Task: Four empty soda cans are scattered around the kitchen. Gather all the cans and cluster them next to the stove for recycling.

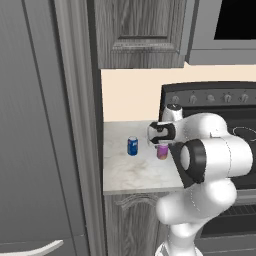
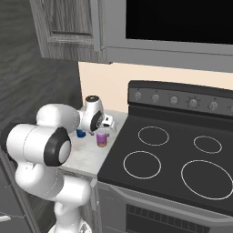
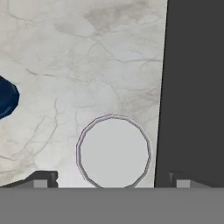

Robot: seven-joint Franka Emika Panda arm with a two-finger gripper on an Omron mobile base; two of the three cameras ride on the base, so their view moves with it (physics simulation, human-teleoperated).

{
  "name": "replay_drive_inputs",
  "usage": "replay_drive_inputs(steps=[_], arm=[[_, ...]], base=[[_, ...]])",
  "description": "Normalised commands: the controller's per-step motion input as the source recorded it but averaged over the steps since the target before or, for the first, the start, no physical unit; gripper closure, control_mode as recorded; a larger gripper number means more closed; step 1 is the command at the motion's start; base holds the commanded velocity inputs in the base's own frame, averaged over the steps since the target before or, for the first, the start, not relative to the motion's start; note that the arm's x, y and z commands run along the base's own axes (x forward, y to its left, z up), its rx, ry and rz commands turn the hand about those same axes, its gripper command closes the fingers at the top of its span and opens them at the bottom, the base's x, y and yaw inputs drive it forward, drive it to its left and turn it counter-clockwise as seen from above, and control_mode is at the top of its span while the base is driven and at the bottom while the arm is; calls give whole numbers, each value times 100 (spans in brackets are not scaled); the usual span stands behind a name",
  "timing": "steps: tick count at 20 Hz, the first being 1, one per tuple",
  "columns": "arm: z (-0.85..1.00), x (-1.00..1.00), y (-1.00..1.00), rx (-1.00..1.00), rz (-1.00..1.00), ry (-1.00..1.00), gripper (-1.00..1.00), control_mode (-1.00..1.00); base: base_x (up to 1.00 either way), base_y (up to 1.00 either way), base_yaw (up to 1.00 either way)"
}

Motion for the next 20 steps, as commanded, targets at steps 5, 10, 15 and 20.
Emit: replay_drive_inputs(steps=[5, 10, 15, 20], arm=[[37, -36, -3, 0, 0, -2, -100, -100], [35, -58, 0, 0, 0, -2, -100, -100], [35, -69, 4, 0, 0, -10, -100, -100], [36, -65, 9, 0, 0, -10, -100, -100]], base=[[0, 0, 0], [0, 0, 0], [0, 0, 0], [0, 0, 0]])
